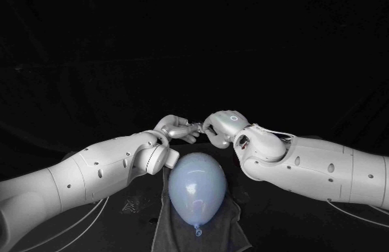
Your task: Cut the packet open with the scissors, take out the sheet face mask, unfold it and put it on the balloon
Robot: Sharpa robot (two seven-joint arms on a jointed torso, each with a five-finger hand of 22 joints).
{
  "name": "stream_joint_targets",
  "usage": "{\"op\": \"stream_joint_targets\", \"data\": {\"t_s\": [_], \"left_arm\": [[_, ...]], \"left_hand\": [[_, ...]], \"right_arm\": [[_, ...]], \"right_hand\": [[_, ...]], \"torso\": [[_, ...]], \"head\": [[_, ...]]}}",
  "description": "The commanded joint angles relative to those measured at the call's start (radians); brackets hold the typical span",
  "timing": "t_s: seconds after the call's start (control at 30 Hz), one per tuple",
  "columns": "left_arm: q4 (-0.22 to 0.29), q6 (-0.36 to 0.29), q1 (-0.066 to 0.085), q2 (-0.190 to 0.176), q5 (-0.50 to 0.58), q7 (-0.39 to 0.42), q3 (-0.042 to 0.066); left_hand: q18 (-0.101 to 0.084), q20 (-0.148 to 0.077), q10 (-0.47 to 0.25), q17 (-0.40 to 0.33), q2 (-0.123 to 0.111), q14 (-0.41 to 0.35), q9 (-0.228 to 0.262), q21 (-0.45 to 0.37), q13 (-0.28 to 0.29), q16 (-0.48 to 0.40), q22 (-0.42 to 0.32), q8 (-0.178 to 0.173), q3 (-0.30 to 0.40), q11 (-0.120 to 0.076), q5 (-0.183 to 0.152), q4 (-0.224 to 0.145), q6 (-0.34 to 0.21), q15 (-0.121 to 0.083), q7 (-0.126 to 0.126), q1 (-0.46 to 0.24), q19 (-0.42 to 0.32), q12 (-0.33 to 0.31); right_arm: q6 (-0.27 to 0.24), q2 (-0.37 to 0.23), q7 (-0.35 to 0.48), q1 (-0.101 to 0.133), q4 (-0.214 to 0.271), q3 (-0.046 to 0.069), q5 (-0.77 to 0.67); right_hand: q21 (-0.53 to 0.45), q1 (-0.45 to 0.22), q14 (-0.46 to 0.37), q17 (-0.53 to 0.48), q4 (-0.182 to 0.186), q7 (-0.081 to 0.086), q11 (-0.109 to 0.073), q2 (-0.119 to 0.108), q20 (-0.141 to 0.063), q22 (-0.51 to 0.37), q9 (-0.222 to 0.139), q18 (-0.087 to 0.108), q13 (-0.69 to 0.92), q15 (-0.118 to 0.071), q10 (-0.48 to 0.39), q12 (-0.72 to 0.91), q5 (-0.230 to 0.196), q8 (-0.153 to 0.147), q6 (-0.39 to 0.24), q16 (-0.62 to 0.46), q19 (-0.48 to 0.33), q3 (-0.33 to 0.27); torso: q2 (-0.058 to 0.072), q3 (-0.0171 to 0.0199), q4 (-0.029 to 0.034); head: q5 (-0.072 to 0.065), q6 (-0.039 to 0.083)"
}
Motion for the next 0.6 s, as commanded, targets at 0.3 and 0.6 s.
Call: {"op": "stream_joint_targets", "data": {"t_s": [0.3, 0.6], "left_arm": [[0.000, 0.014, 0.004, 0.002, -0.003, 0.010, 0.001], [0.003, 0.025, 0.004, 0.004, -0.002, 0.019, 0.001]], "left_hand": [[0.020, -0.002, 0.012, -0.001, 0.006, 0.001, 0.044, 0.004, -0.001, 0.000, 0.001, 0.007, 0.018, -0.009, 0.004, -0.012, 0.005, -0.006, 0.001, -0.003, -0.006, -0.006], [0.020, -0.001, 0.012, -0.001, 0.006, 0.000, 0.045, 0.010, -0.001, -0.001, 0.006, 0.006, 0.022, -0.008, 0.004, -0.014, 0.004, -0.005, 0.001, -0.006, -0.012, -0.009]], "right_arm": [[-0.119, -0.008, -0.035, 0.000, 0.016, 0.000, -0.040], [-0.084, 0.024, -0.036, 0.000, -0.032, 0.000, 0.006]], "right_hand": [[0.007, 0.015, 0.104, 0.263, -0.013, 0.003, 0.009, 0.014, 0.002, 0.169, 0.001, -0.013, 0.203, 0.001, 0.064, 0.003, -0.001, 0.001, 0.011, 0.003, 0.012, 0.014], [-0.014, -0.017, 0.104, 0.263, -0.008, 0.026, 0.027, -0.068, 0.014, 0.161, -0.018, -0.010, 0.190, 0.018, 0.052, -0.018, -0.002, -0.037, -0.047, 0.003, 0.001, -0.030]], "torso": [[-0.002, -0.0003, -0.0008], [-0.001, -0.0010, 0.0004]], "head": [[0.003, -0.002], [-0.001, 0.001]]}}
